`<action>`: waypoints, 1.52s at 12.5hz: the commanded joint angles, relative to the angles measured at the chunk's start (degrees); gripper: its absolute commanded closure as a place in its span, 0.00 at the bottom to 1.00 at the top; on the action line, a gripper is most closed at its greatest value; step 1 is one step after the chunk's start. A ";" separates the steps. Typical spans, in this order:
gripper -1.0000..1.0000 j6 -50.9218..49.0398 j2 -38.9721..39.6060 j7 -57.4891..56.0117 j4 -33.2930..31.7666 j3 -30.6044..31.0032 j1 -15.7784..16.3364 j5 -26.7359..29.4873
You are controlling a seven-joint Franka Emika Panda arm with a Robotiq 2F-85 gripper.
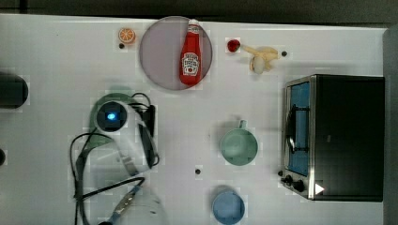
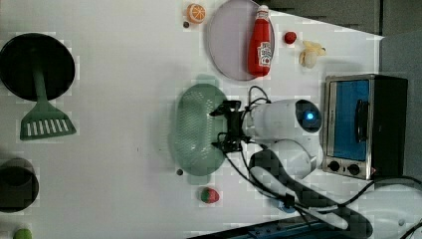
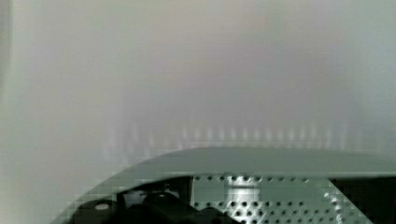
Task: Drag strainer left to right.
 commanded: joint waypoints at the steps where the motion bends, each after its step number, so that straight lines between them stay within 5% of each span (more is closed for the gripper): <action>1: 0.00 0.39 -1.79 -7.63 -1.07 -1.91 -3.72 0.06; 19: 0.00 2.57 -4.41 -32.80 -3.83 -15.41 -6.15 0.06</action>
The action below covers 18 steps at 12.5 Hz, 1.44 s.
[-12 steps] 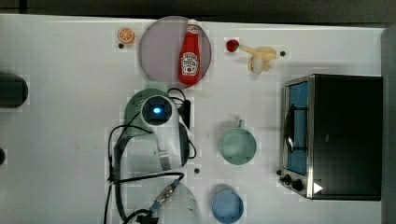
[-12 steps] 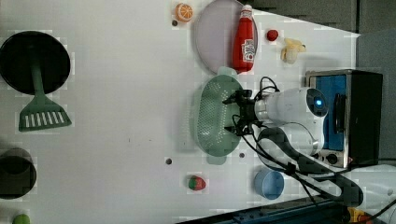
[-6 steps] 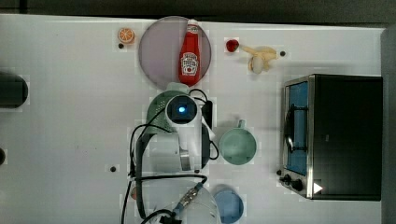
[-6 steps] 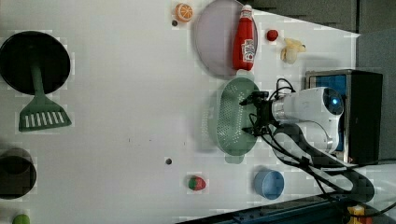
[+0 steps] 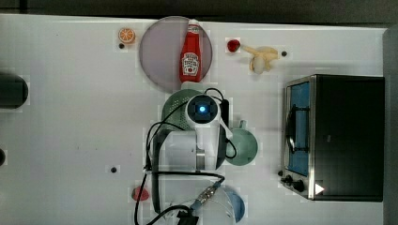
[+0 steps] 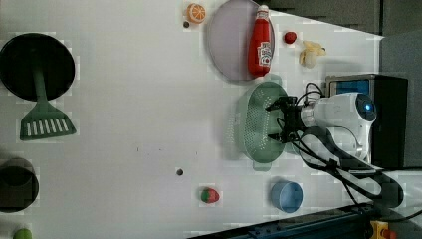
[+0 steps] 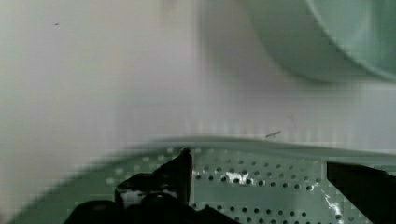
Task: Drag strainer left to right.
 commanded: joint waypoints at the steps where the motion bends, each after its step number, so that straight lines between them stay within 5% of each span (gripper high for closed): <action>1: 0.00 1.86 -4.27 -8.46 0.38 1.11 0.46 -0.26; 8: 0.00 -12.52 -17.99 -30.66 5.75 4.21 0.29 -0.22; 12: 0.00 -36.26 -20.45 -41.83 22.41 2.02 0.15 -0.54; 15: 0.00 -41.75 -20.49 -56.20 33.63 -1.37 0.10 -1.96; 18: 0.00 -51.63 -21.36 -56.32 39.62 -1.80 0.15 -1.72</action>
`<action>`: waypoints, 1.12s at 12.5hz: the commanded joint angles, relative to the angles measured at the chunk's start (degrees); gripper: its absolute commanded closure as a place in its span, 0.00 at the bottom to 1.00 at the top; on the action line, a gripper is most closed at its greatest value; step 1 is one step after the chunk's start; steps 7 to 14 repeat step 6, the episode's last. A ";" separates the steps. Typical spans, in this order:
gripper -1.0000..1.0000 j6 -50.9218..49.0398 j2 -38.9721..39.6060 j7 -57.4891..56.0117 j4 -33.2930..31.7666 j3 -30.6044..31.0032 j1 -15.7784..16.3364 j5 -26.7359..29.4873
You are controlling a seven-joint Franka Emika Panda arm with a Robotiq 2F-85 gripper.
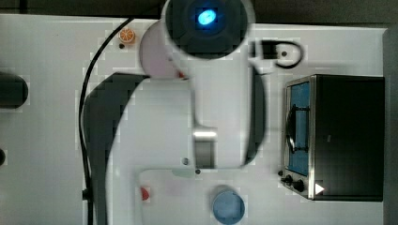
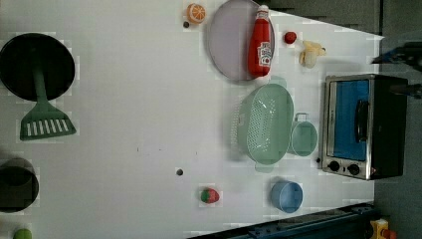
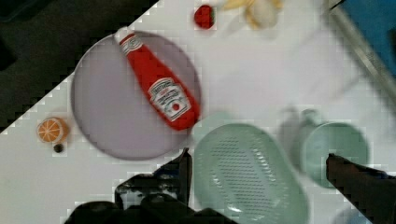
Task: Drag strainer left to right.
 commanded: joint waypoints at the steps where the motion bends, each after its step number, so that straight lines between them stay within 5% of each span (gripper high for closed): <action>1: 0.00 -6.24 -0.35 -6.65 3.37 -1.08 -1.04 0.90; 14: 0.00 -9.76 -0.53 -6.83 4.00 -1.29 -1.02 1.10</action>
